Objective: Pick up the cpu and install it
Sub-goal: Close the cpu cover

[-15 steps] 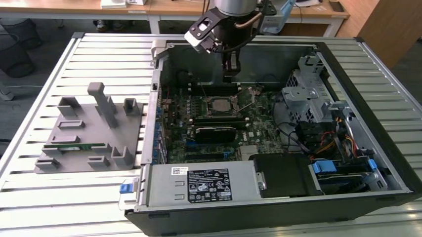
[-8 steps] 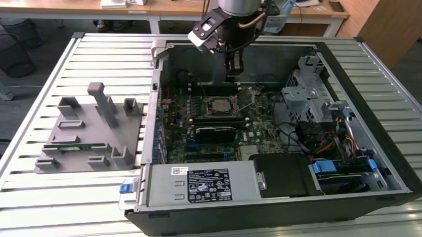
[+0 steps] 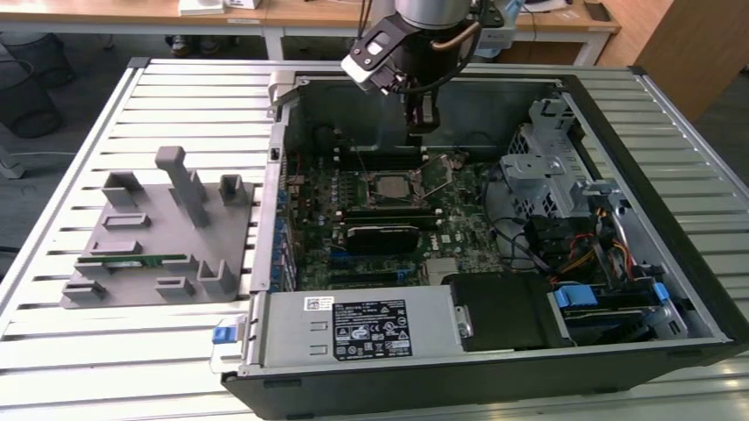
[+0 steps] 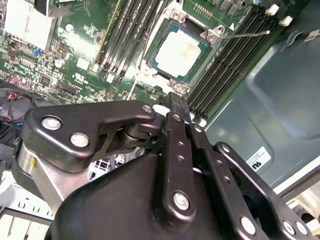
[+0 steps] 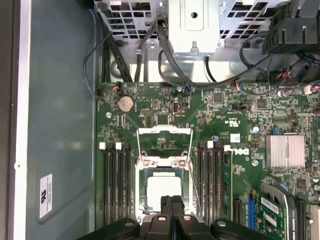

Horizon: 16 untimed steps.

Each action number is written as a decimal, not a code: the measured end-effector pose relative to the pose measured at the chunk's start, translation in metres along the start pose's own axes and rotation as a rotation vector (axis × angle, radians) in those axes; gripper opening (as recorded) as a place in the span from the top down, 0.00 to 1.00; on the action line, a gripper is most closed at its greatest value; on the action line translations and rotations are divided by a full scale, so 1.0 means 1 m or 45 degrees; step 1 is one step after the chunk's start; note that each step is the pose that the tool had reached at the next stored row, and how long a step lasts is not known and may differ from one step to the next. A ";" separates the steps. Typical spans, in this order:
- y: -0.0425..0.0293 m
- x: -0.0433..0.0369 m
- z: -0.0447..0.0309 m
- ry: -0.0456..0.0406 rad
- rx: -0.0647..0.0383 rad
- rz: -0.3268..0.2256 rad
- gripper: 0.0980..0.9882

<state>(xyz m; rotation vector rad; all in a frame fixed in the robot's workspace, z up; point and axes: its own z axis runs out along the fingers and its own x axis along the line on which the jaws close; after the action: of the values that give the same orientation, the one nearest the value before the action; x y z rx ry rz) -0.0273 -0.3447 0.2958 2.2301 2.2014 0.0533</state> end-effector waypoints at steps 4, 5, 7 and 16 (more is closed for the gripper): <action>0.0027 0.0000 0.0001 0.001 0.000 0.000 0.99; 0.0033 0.0000 0.0001 0.002 0.000 0.000 0.99; 0.0045 0.0001 0.0001 0.002 0.000 0.000 0.99; 0.0090 0.0001 0.0002 0.003 0.000 0.000 0.99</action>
<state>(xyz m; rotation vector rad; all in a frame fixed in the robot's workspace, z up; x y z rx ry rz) -0.0183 -0.3447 0.2958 2.2313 2.2026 0.0559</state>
